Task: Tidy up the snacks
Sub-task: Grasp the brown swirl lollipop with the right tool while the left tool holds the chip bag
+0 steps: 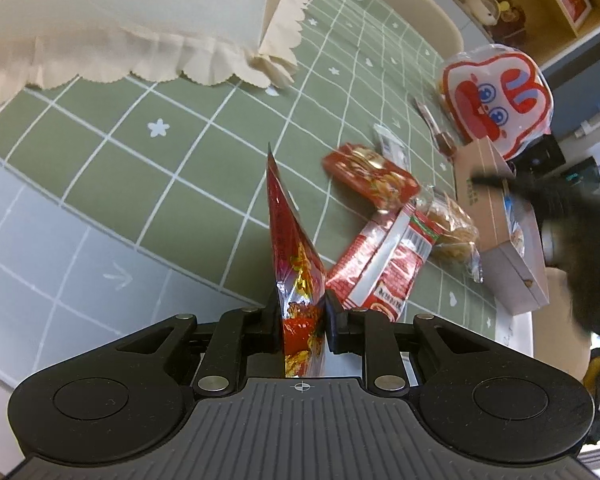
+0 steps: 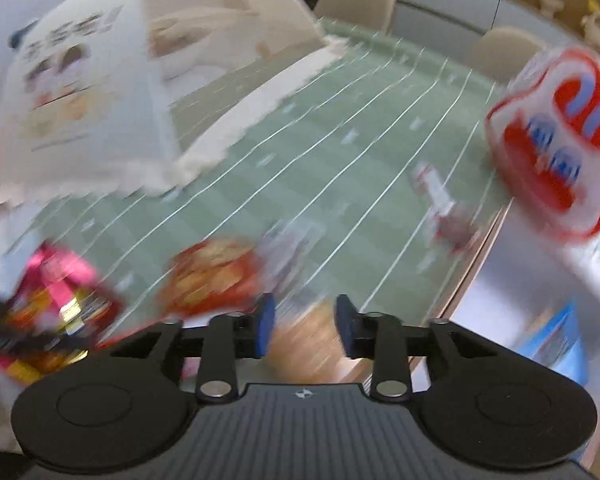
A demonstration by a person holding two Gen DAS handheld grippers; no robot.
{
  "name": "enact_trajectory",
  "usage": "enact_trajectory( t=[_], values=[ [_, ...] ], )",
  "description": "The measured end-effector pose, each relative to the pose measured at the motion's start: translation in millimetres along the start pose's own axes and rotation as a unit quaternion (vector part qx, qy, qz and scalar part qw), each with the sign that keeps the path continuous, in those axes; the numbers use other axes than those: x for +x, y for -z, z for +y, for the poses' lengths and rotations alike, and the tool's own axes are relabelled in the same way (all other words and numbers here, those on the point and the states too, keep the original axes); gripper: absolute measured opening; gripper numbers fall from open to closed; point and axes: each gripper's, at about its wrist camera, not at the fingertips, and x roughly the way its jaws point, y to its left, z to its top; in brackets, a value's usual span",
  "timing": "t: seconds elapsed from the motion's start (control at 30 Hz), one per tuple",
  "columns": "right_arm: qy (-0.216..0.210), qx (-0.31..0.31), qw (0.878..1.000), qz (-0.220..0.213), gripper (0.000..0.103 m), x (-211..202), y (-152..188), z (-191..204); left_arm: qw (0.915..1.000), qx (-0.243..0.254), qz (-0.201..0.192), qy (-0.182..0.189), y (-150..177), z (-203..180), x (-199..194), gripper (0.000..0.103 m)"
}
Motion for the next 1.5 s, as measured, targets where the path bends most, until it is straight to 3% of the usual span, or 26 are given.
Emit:
enact_trajectory(
  t=[0.17, 0.23, 0.37, 0.43, 0.5, 0.6, 0.7, 0.77, 0.8, 0.83, 0.9, 0.97, 1.07, 1.17, 1.2, 1.33, 1.5],
  values=[
    [0.046, 0.049, 0.996, 0.053, 0.040, 69, -79, -73, 0.9999, 0.012, 0.000, 0.002, -8, 2, 0, 0.024],
    [0.058, 0.066, 0.994, 0.067, 0.040, 95, -96, -94, 1.0000, 0.004, 0.002, 0.006, -10, 8, 0, 0.024],
    [0.078, 0.071, 0.989, 0.102, 0.040, 140, -109, -108, 0.9997, -0.013, 0.002, 0.019, -9, 18, -3, 0.024],
    [0.080, 0.069, 0.990, 0.096, 0.039, 148, -108, -110, 0.9996, -0.019, 0.001, 0.022, -8, 21, -5, 0.024],
    [0.056, 0.095, 0.989, 0.098, 0.030, 148, -105, -118, 0.9993, -0.026, 0.000, 0.027, -8, 24, -5, 0.024],
    [0.020, 0.155, 0.983, 0.100, 0.030, 144, -98, -122, 0.9993, -0.026, 0.000, 0.027, -9, 23, -4, 0.024],
    [-0.083, 0.214, 0.968, 0.104, 0.024, 127, -85, -108, 0.9994, -0.023, 0.003, 0.024, -10, 22, -4, 0.024],
    [-0.174, 0.225, 0.954, 0.097, 0.025, 108, -78, -92, 0.9995, -0.022, 0.004, 0.021, -11, 22, -4, 0.024],
    [-0.184, 0.211, 0.956, 0.083, 0.030, 97, -77, -86, 0.9996, -0.022, 0.003, 0.019, -12, 22, -4, 0.024],
    [-0.172, 0.189, 0.964, 0.071, 0.043, 88, -78, -80, 0.9996, -0.022, 0.002, 0.017, -12, 21, -5, 0.024],
    [-0.126, 0.134, 0.982, 0.051, 0.053, 75, -75, -69, 0.9997, -0.022, 0.000, 0.014, -14, 20, -4, 0.024],
    [-0.099, 0.089, 0.989, 0.064, 0.053, 76, -66, -59, 0.9997, -0.022, 0.000, 0.012, -15, 20, -3, 0.024],
    [-0.104, 0.067, 0.989, 0.077, 0.053, 84, -51, -49, 0.9998, -0.019, 0.001, 0.009, -16, 19, -2, 0.024],
    [-0.072, 0.048, 0.993, 0.085, 0.051, 97, -37, -36, 0.9998, -0.017, 0.003, 0.008, -16, 18, -2, 0.024],
    [-0.062, 0.045, 0.994, 0.079, 0.045, 98, -34, -32, 0.9998, -0.019, 0.003, 0.008, -17, 18, -2, 0.024],
    [-0.053, 0.045, 0.996, 0.053, 0.044, 81, -34, -25, 0.9999, -0.016, -0.003, 0.001, -17, 18, -5, 0.023],
    [-0.091, 0.086, 0.992, 0.004, 0.044, 20, -20, -22, 0.9996, 0.005, -0.025, 0.010, -13, 7, -25, 0.023]
  ],
)
